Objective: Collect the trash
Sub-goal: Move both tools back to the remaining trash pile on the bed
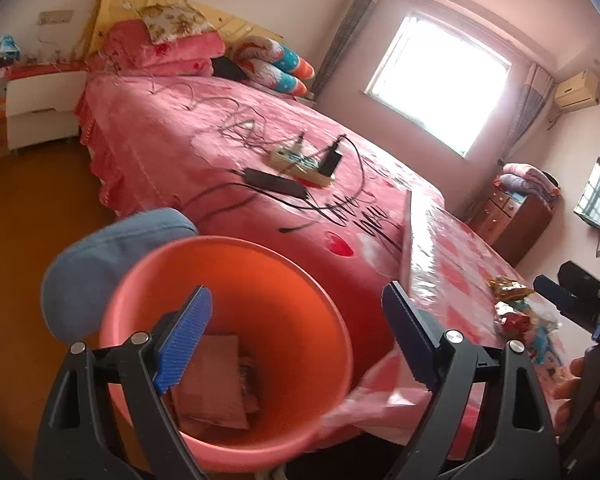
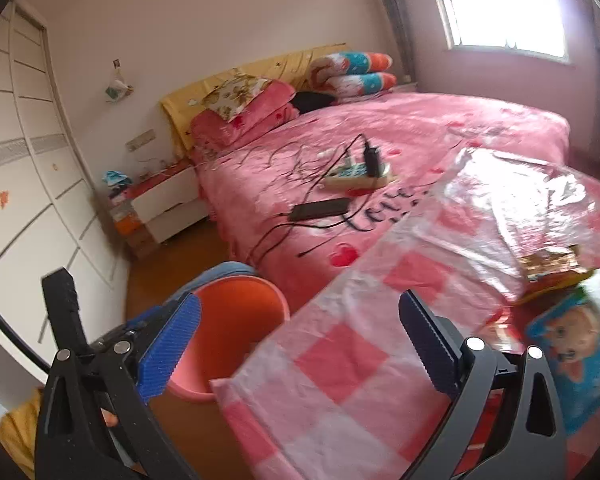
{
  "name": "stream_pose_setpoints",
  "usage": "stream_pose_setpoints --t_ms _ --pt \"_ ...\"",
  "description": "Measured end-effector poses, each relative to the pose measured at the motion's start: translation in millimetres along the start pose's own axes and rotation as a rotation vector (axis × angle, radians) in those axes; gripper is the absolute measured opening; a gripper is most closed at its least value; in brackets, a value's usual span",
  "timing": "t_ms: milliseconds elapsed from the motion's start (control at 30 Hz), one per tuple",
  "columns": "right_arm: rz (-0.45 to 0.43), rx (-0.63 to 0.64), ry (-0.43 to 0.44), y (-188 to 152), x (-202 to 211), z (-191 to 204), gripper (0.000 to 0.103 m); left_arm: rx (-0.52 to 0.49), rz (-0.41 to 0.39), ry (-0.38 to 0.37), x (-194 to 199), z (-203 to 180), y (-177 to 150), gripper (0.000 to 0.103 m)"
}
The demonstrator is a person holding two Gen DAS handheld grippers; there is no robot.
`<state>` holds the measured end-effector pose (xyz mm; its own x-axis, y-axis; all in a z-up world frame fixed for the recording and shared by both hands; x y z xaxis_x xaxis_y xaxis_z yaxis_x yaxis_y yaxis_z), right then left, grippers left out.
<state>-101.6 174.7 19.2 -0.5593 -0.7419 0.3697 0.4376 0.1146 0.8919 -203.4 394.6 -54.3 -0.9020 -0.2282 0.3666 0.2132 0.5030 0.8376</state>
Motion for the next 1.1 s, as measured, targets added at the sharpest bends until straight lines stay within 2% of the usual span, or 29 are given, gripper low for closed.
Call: stream_pose_setpoints --t_ms 267,400,567,700,867,1100 --pt "-0.039 0.017 -0.120 -4 26 -39 0.098 -0.085 0.038 -0.045 3 -52 -6 0.087" --pt "-0.063 0.026 -0.167 -5 38 -56 0.098 -0.130 0.111 -0.002 -2 -68 -11 0.087" --pt "-0.093 0.028 -0.209 -6 51 -73 0.098 -0.166 0.155 0.030 -5 -80 -16 0.087" --pt "-0.108 0.033 -0.243 -7 61 -87 0.098 -0.152 0.136 0.011 -3 -93 -18 0.087" --pt "-0.100 0.008 -0.293 -9 69 -109 0.098 -0.170 0.201 -0.002 -8 -112 -29 0.087" --pt "-0.095 -0.034 -0.354 -12 82 -141 0.098 -0.237 0.216 -0.041 -10 -147 -40 0.087"
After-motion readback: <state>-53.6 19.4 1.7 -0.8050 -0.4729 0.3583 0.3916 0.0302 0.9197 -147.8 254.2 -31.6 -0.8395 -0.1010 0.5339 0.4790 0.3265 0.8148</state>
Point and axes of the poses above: each gripper's, at about its wrist camera, not at the fingertips, and x roughly against the way its jaws point, z to its left, y to its top, the point moved 8 cm from there along -x, roughly the way its jaws point, and after that the axes turned 11 degrees about -z, right-handed, at the moved point
